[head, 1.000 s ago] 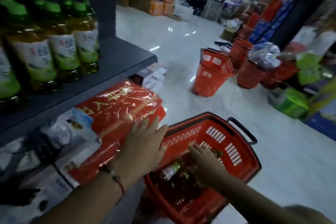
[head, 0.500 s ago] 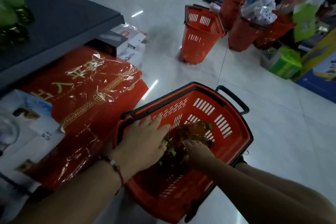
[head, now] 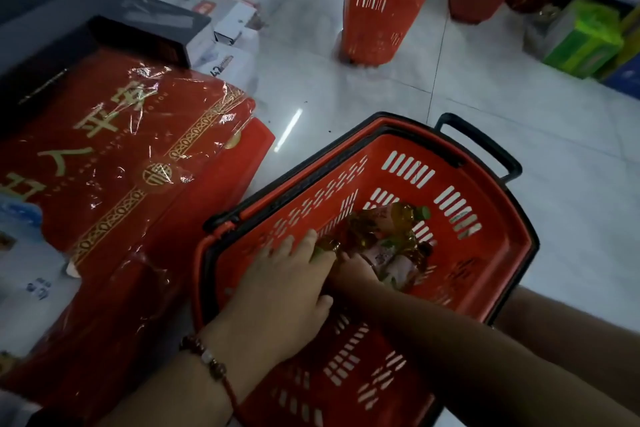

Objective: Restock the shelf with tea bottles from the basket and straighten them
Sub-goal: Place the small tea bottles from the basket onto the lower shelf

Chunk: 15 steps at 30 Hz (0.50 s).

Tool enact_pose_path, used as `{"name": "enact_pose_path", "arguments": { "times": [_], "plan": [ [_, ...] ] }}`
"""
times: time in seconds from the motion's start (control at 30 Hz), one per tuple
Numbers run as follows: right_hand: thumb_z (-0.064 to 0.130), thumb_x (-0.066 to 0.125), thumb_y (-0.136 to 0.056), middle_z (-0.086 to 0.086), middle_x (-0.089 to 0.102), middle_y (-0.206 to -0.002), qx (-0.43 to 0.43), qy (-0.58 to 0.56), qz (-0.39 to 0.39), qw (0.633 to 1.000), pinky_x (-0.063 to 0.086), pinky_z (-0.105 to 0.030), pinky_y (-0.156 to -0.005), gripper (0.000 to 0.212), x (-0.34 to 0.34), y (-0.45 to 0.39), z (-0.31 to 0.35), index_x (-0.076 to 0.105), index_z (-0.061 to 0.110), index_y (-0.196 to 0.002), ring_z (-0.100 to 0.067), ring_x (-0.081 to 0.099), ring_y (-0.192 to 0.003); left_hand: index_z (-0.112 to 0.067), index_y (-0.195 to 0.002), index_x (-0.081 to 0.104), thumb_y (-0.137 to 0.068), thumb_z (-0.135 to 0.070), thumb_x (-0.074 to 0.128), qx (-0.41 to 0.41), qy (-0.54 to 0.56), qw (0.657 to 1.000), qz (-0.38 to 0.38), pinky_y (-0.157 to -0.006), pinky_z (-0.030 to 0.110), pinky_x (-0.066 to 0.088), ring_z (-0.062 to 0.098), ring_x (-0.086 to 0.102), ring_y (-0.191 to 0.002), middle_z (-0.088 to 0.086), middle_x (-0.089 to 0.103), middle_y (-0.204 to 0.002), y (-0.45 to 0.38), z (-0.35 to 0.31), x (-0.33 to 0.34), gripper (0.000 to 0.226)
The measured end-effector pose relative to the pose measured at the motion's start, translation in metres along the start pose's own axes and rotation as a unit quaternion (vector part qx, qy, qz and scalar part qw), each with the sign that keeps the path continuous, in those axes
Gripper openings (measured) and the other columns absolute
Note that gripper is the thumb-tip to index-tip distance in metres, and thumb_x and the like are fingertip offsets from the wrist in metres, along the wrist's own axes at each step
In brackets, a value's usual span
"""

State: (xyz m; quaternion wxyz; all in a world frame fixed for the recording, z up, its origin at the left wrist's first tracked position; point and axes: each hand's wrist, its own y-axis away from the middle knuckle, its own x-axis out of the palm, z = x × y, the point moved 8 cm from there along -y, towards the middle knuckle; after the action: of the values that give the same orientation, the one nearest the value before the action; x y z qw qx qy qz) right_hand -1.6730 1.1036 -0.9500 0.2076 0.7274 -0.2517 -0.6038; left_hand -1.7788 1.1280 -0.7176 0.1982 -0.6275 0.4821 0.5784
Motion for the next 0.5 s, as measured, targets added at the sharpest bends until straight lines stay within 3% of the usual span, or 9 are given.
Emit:
{"name": "enact_pose_path", "arguments": {
  "times": [0.1,0.17,0.27,0.33,0.43,0.5],
  "plan": [
    [0.034,0.054,-0.097,-0.005,0.055,-0.137,-0.025,0.030,-0.014,0.999,0.048,-0.035,-0.088,0.043,-0.016,0.011,-0.009,0.053,0.020,-0.137,-0.025,0.054,-0.119,-0.035,-0.147,0.019,-0.094,-0.047,0.045,-0.007,0.004,1.000,0.016,-0.119,0.041,0.013,0.021,0.010,-0.146,-0.001,0.006,-0.160,0.001,0.002,0.003,0.060],
    [0.030,0.060,-0.094,-0.005,0.051,-0.132,-0.039,-0.016,-0.023,0.999,0.045,-0.030,-0.079,0.045,-0.042,0.033,-0.027,0.051,0.021,-0.137,-0.024,0.054,-0.112,-0.035,-0.147,0.020,-0.094,-0.047,0.044,-0.006,0.007,1.000,0.013,-0.119,0.042,0.016,0.022,0.011,-0.146,-0.002,0.008,-0.160,0.001,0.003,0.002,0.059],
    [0.023,0.061,-0.094,0.000,0.049,-0.135,-0.014,-0.184,-0.102,0.978,0.051,-0.025,-0.086,0.041,-0.108,0.085,-0.074,0.053,0.024,-0.134,-0.016,0.055,-0.110,-0.035,-0.145,0.025,-0.094,-0.048,0.041,-0.007,0.024,1.000,0.002,-0.116,0.042,0.022,0.022,0.018,-0.144,0.001,0.016,-0.159,0.003,0.005,-0.002,0.056],
    [0.020,0.062,-0.094,0.001,0.054,-0.128,0.031,-0.309,-0.169,0.935,0.055,-0.025,-0.085,0.031,-0.151,0.129,-0.108,0.059,0.022,-0.125,-0.011,0.058,-0.104,-0.036,-0.146,0.023,-0.093,-0.049,0.044,-0.010,0.054,0.998,-0.011,-0.115,0.041,0.025,0.021,0.021,-0.143,-0.001,0.020,-0.158,0.005,0.006,-0.009,0.059],
    [0.020,0.067,-0.091,0.004,0.065,-0.102,0.016,-0.506,-0.238,0.829,0.055,-0.021,-0.067,0.014,-0.208,0.202,-0.123,0.065,0.018,-0.105,-0.006,0.066,-0.085,-0.042,-0.148,0.001,-0.084,-0.057,0.056,-0.020,0.135,0.990,-0.019,-0.115,0.043,0.026,0.018,0.018,-0.145,-0.009,0.013,-0.159,0.010,0.003,-0.023,0.086],
    [0.022,0.067,-0.089,0.001,0.067,-0.092,-0.021,-0.581,-0.271,0.767,0.054,-0.023,-0.063,0.020,-0.244,0.241,-0.116,0.065,0.011,-0.105,-0.008,0.068,-0.074,-0.050,-0.144,0.007,-0.072,-0.064,0.067,-0.010,0.228,0.973,-0.033,-0.109,0.043,0.039,0.014,0.033,-0.139,-0.017,0.030,-0.151,0.015,-0.001,-0.035,0.095]
  ]
}}
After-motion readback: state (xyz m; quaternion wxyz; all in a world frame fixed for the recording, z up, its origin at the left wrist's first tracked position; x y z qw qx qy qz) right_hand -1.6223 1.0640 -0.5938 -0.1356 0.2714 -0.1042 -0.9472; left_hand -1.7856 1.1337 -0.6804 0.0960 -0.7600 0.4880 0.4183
